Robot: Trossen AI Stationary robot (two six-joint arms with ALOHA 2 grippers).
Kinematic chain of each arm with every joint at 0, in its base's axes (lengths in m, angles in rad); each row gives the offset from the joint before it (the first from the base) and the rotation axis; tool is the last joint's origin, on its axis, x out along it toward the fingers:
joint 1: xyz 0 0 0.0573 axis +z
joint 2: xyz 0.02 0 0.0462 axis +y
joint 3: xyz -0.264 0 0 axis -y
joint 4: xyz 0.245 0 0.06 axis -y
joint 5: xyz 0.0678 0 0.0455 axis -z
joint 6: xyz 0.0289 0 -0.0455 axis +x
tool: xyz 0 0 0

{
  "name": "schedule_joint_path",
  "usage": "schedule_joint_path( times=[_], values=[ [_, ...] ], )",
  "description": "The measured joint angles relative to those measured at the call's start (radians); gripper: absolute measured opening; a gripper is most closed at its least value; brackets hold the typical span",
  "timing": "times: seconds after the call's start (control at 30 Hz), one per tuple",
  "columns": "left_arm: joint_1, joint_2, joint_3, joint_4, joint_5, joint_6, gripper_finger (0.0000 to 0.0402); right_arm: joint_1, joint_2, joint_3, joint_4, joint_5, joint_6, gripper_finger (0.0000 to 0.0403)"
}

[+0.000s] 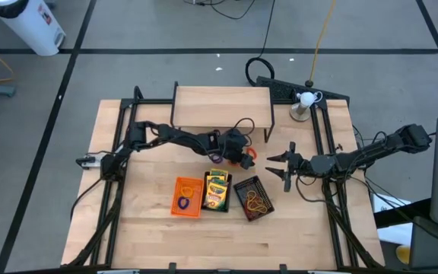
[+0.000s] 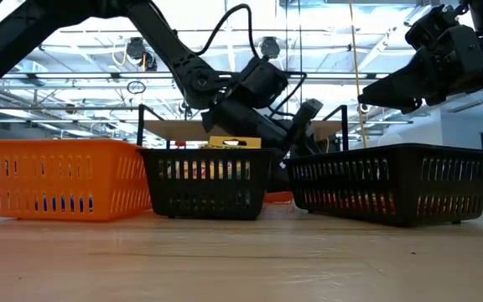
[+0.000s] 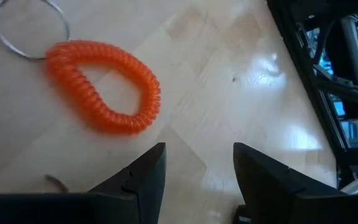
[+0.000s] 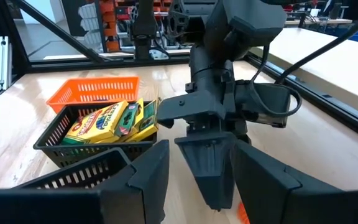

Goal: Pick & Place Office Desk Supplies
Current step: Put the orange keychain into the orange bin

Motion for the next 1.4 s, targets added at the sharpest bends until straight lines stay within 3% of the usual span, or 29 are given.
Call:
schedule_joint_path(
  times=[0.37,0.57,0.73,1.07,1.4],
  values=[
    [0.002,-0.112,0.001,-0.061,0.012,0.181,0.0186,0.000,0.000,0.000,-0.001,0.001,-0.004,0.0161],
    [0.001,-0.133,0.001,-0.353,-0.065,0.293,0.0186,0.000,0.000,0.000,-0.002,0.001,-0.004,0.0160],
    [0.001,-0.137,0.002,-0.437,-0.121,0.340,0.0186,0.000,0.000,0.000,-0.002,0.001,-0.005,0.0161],
    [0.001,-0.135,0.002,-0.430,-0.218,0.332,0.0186,0.000,0.000,0.000,-0.001,0.003,-0.009,0.0159],
    [0.000,-0.135,0.002,-0.354,-0.253,0.273,0.0186,0.000,0.000,0.000,-0.001,0.004,-0.013,0.0161]
  ],
)
